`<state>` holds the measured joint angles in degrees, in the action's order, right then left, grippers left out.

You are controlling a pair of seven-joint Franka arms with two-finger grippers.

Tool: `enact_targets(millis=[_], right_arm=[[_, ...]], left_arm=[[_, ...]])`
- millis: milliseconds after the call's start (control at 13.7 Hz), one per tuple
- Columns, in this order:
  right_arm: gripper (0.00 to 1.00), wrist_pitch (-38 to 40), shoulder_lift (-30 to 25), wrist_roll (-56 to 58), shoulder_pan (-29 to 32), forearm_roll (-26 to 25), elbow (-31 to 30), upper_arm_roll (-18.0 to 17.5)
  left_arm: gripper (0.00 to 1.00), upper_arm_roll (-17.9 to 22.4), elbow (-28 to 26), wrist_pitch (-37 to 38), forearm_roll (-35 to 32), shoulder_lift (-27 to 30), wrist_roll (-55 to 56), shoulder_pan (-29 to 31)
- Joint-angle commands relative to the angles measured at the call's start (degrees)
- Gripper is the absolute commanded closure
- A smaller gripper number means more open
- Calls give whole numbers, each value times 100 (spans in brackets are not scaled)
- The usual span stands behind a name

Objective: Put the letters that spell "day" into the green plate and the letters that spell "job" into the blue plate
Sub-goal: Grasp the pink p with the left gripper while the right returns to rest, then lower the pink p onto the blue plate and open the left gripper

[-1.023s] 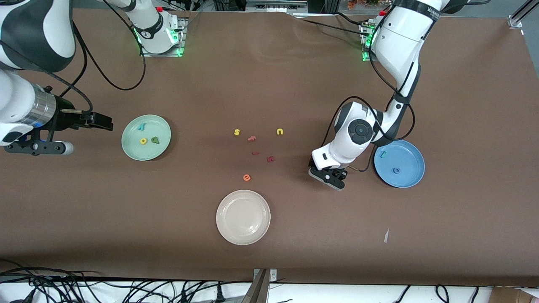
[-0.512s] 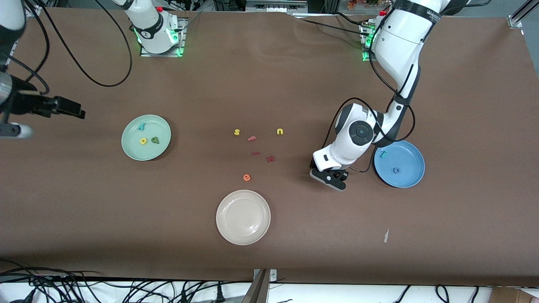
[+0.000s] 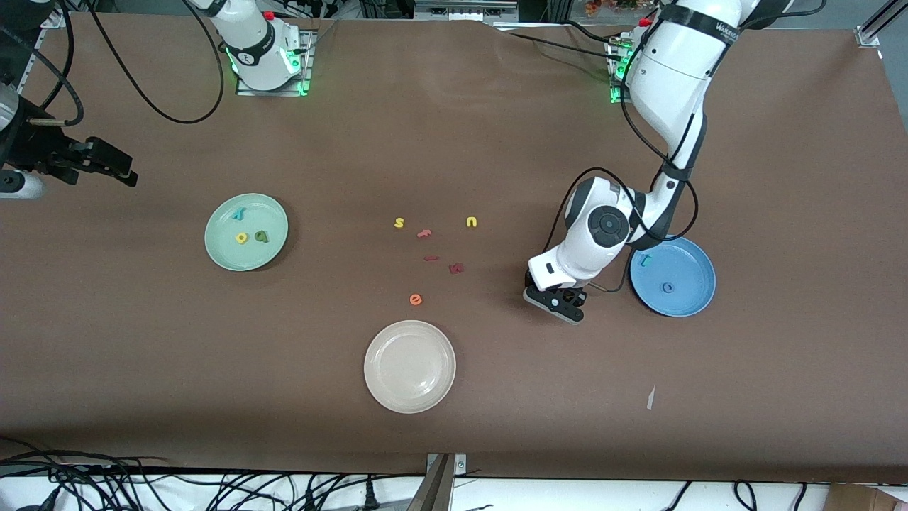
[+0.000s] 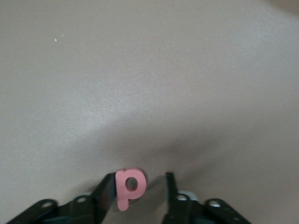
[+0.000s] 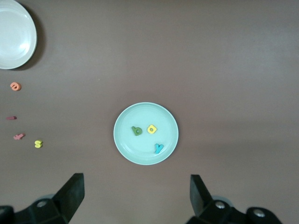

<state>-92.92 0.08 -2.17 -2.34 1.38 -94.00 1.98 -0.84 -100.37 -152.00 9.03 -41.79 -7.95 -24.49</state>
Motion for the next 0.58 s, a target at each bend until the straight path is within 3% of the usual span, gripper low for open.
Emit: enact_targets(millis=[0, 146, 292, 512], right_arm=[[0, 37, -210, -90, 14, -15, -189, -40], [0, 37, -88, -90, 23, -24, -119, 13], [0, 46, -78, -82, 23, -33, -110, 4], [0, 19, -70, -82, 31, -67, -101, 13]], left_arm=[[88, 5, 61, -31, 116, -66, -92, -38], [95, 14, 53, -31, 108, -40, -92, -30], [96, 83, 9, 30, 90, 143, -83, 23], [96, 102, -167, 739, 55, 758, -390, 522]])
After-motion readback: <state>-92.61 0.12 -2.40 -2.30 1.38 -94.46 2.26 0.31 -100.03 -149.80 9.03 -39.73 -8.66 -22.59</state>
